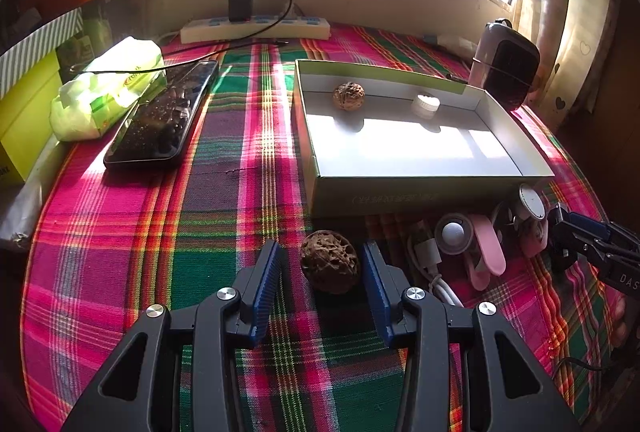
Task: Organize objects
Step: 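Grasp the black rectangular device with the right tool while the left tool grasps the second walnut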
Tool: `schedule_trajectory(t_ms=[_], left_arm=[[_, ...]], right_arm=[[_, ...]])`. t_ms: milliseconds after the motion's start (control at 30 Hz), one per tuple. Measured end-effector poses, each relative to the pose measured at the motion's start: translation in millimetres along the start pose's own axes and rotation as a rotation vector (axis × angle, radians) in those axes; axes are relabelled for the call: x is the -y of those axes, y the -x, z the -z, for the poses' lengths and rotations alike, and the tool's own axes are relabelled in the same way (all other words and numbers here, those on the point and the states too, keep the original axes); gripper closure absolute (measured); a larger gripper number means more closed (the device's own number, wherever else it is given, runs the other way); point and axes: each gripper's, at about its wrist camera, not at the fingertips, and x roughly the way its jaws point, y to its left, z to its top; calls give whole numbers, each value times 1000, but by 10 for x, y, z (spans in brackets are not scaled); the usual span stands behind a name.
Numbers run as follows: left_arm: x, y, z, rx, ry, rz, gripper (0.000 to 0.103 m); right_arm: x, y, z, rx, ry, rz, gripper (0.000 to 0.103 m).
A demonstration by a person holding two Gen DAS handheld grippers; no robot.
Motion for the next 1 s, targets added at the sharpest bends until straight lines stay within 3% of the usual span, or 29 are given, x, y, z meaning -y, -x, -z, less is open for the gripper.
schedule_trajectory(t_ms=[433,1000], left_arm=[[11,2,4,-3,3,8,63],[68,-6,8,3,-20,-15,63]], right_arm=[[227,55,130,-20,-16,102,49],[197,-31,116,-9,3,80,49]])
